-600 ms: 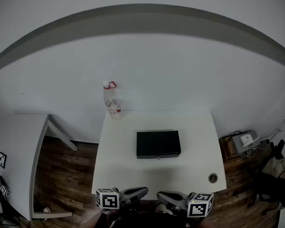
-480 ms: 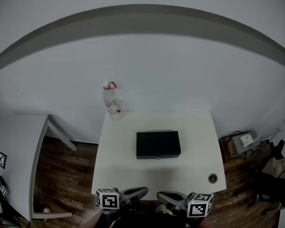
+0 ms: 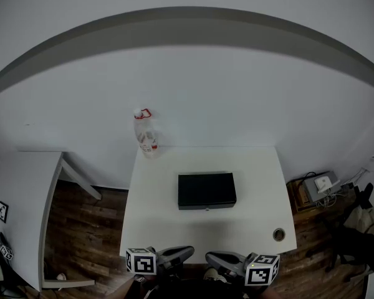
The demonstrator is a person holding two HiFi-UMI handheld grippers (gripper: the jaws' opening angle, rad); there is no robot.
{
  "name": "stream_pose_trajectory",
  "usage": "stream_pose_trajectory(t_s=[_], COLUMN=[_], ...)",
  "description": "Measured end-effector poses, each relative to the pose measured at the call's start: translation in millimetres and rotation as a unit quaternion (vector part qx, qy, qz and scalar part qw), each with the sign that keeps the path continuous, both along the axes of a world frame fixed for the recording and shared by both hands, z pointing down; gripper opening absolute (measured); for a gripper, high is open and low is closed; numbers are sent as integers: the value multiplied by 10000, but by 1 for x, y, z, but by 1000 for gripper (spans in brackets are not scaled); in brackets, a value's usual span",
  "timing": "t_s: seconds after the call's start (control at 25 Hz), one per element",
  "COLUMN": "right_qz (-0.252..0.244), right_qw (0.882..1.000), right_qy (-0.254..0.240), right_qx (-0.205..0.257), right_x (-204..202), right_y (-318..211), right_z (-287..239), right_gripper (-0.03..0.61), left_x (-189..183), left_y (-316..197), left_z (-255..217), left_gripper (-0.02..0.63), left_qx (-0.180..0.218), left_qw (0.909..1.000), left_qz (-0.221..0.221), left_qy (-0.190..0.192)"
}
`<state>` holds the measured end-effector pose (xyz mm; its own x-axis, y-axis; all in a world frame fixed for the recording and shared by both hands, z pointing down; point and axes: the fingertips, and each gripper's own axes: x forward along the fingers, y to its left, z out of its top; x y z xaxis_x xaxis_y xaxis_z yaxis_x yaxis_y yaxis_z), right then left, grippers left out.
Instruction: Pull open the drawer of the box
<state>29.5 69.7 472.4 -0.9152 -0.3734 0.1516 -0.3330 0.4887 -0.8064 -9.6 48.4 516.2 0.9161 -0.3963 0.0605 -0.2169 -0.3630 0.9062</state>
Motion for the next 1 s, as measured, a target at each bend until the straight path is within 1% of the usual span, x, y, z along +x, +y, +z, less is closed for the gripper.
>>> stream_pose_trajectory(t_s=[0.16, 0.24, 0.28, 0.36, 0.48, 0.6, 0.68, 0.76, 0.84, 0.92, 0.96, 1.0], right_qz=[252, 472, 583, 770, 945, 1041, 1111, 1186, 1245, 1297, 1332, 1372], right_qw=[9996, 9985, 9976, 9955, 9920, 9894, 9879, 9862, 9838, 9806, 9786, 9764], right_qy=[16, 81, 143, 316, 559, 703, 727, 696, 718, 853, 928, 991], right_qx=[-128, -272, -335, -451, -623, -734, -803, -926, -1071, -1198, -1267, -1341], right_x=[8, 17, 21, 28, 32, 33, 33, 34, 34, 34, 34, 35], right_y=[-10, -19, -24, -33, -47, -58, -65, -72, -79, -87, -92, -97], right_z=[6, 17, 24, 39, 59, 72, 78, 84, 93, 107, 115, 122], right_gripper=[6, 6, 6, 59, 58, 60, 60, 59, 60, 61, 61, 64], left_x=[-5, -10, -13, -18, -28, -38, -45, -51, -55, -56, -56, -54], left_y=[-4, -12, -18, -34, -66, -99, -121, -141, -159, -175, -183, -189], left_z=[2, 5, 7, 11, 18, 27, 35, 43, 53, 61, 66, 70], left_gripper=[2, 2, 2, 2, 2, 2, 2, 2, 2, 2, 2, 2], left_qx=[0, 51, 113, 291, 512, 641, 692, 734, 808, 891, 917, 929], left_qw=[10000, 9998, 9993, 9971, 9904, 9826, 9766, 9686, 9565, 9420, 9363, 9324], left_qz=[-28, -36, -26, 10, 66, 68, 12, -17, 48, 162, 231, 321], left_qy=[-55, -213, -346, -707, -1282, -1744, -2037, -2376, -2802, -3232, -3383, -3478])
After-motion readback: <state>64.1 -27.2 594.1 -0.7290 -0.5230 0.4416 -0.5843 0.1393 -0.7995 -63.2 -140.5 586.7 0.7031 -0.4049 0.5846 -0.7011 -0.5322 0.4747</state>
